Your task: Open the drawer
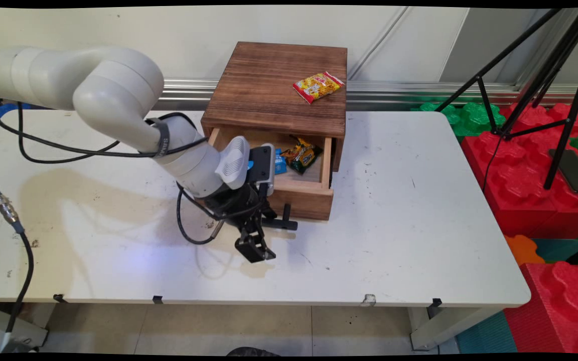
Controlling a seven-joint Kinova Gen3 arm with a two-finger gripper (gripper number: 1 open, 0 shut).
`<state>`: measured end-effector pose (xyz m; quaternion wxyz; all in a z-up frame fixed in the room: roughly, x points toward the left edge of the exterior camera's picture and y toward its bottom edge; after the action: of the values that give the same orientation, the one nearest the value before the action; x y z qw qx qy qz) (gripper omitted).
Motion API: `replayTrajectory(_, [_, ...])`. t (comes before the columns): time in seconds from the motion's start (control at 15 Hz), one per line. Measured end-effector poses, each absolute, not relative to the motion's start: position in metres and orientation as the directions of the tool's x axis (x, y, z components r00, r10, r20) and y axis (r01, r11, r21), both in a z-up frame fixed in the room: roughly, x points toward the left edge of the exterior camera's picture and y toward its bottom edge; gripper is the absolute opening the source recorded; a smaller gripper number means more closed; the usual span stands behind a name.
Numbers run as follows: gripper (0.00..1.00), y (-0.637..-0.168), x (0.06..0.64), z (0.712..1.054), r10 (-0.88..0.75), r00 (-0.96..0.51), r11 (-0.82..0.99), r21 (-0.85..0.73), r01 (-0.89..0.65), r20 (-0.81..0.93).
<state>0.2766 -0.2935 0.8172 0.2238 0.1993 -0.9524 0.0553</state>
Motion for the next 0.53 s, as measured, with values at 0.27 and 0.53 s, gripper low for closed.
replayTrajectory(0.27, [1.00,-0.279,0.273,0.819,-0.372,-0.810,0.911,0.009,-0.413,0.453])
replayTrajectory(0.53, [1.00,-0.267,0.271,0.820,-0.382,-0.803,0.909,0.030,-0.416,0.457])
